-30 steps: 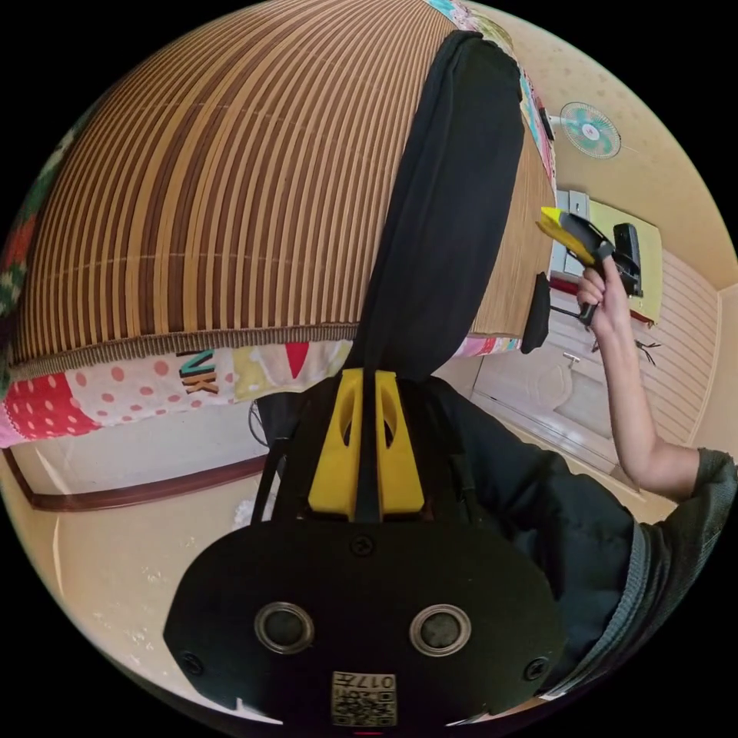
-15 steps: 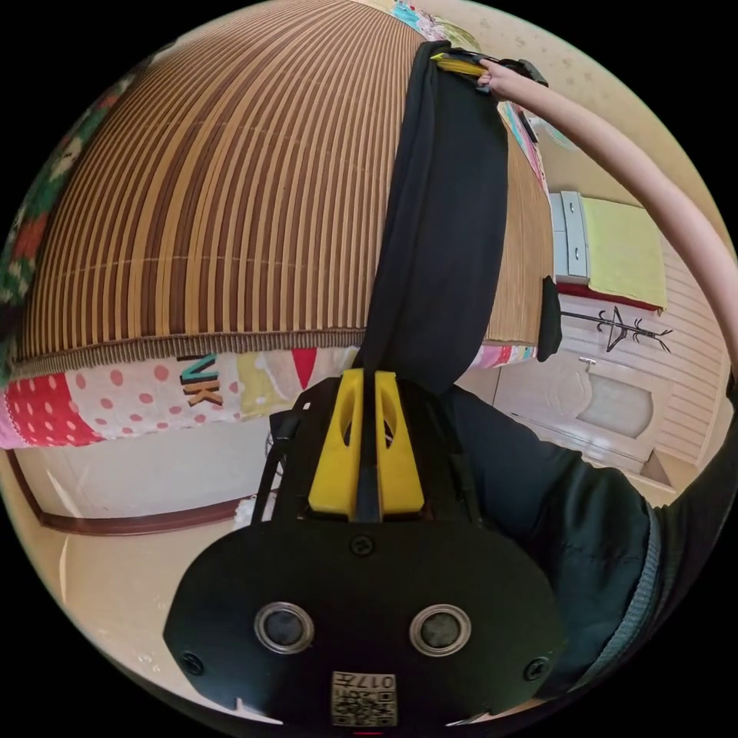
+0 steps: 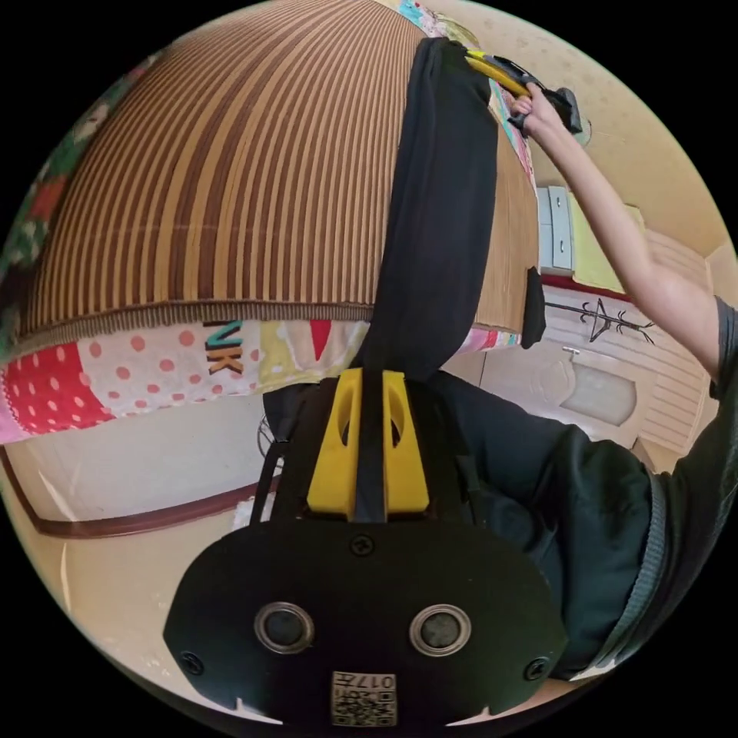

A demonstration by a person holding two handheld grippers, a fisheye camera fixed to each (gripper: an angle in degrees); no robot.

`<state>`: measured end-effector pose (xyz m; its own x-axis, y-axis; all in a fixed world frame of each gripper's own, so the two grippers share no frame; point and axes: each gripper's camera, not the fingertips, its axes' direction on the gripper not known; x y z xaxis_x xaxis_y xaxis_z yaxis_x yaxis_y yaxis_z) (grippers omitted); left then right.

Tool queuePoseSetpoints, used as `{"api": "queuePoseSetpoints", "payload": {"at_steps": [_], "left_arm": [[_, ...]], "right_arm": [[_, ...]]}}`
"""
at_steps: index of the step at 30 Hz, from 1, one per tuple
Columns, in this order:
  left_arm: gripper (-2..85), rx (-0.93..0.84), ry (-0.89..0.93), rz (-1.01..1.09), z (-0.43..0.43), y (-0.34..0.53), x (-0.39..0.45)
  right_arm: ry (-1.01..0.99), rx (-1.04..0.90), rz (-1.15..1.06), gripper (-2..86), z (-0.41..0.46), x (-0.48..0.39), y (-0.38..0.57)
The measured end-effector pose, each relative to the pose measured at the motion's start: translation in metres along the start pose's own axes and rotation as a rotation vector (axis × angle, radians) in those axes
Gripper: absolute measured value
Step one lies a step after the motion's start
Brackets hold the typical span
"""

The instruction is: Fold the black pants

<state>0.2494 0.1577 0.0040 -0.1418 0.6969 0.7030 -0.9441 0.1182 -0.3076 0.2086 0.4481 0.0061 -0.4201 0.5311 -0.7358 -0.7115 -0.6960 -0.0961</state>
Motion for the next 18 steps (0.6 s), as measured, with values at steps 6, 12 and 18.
{"api": "queuePoseSetpoints", "payload": {"at_steps": [6,12,18], "left_arm": [[9.7,0.087,0.243,0.043,-0.036,-0.047,-0.001],[16.3,0.066,0.269,0.041,-0.028,-0.152,0.008],[11.5,-0.103,0.238,0.11,0.003,-0.226,0.042]], "right_arm": [[-0.156,-0.047,0.326,13.6,-0.044,0.068,0.174],[-0.374,0.033,0.447,13.6,-0.041,0.104,0.234],[-0.466,0.002,0.381,8.0,-0.013,0.111,0.197]]}}
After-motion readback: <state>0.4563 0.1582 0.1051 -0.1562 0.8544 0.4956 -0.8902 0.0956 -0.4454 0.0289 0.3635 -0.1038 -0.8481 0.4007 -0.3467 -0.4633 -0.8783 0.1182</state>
